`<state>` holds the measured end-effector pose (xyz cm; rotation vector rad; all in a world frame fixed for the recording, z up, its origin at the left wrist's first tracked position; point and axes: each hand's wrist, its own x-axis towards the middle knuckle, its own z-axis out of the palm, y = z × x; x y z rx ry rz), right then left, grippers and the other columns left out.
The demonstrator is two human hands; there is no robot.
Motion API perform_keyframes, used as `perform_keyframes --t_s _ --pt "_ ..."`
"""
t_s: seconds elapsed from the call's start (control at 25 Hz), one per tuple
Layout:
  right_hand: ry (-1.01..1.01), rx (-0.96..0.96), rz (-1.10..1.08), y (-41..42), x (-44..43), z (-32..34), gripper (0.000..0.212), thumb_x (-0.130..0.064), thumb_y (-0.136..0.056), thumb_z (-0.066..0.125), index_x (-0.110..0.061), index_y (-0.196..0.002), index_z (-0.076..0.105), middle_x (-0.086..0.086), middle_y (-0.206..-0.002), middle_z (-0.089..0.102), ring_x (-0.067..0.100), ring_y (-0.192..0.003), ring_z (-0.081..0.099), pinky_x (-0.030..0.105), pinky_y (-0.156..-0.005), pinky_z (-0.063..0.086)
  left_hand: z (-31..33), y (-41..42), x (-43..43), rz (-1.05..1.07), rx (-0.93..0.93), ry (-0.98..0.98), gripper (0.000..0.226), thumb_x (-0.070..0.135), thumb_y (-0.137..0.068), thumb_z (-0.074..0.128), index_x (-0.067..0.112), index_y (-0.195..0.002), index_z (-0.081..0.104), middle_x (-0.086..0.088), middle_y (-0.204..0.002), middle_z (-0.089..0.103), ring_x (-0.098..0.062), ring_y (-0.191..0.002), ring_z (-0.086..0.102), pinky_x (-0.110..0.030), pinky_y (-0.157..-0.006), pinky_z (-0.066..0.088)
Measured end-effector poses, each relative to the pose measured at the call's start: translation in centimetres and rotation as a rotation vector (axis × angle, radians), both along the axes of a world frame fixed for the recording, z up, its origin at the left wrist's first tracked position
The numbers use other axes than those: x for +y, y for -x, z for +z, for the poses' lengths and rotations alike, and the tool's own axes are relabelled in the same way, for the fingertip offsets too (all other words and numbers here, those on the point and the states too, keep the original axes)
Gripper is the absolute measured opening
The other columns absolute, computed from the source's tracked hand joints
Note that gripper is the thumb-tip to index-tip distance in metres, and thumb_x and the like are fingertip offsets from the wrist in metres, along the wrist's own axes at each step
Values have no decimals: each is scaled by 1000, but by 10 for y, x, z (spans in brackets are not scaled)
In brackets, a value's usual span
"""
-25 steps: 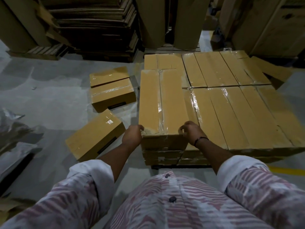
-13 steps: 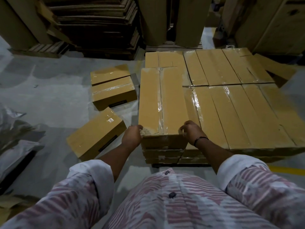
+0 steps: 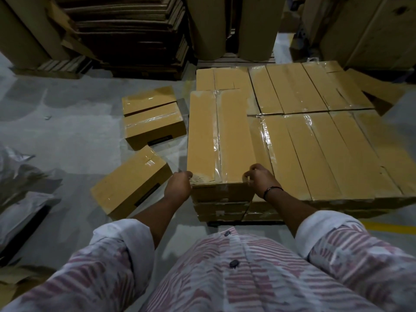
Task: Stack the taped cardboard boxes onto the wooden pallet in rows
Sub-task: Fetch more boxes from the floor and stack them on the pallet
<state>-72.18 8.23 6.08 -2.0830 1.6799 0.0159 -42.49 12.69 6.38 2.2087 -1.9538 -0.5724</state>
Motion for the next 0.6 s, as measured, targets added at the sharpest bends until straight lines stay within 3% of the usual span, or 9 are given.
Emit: perform_keyframes --t_s 0.28,0.48,0.6 --pt "-32 -3 6 -1 -1 -1 33 -10 -93 67 -16 -126 68 7 -138 45 27 -117 56 36 -105 47 7 5 3 5 1 -54 40 2 -83 73 6 -122 71 -17 -111 75 -31 -100 71 -41 -85 61" --pt "-43 -20 -17 -2 -3 0 23 -15 -95 65 -18 -116 72 6 -137 45 26 -116 56 36 -103 48 13 8 5 13 -13 -103 25 6 -83 72 10 -107 72 -12 -98 74 -29 -91 70 -35 -72 57" --pt "-38 -14 -23 -3 -2 0 24 -23 -96 63 -20 -119 71 6 -138 46 27 -118 52 41 -102 49 15 11 8 34 -7 -103 27 10 -85 72 12 -112 71 -9 -99 73 -24 -85 66 -31 -69 52"
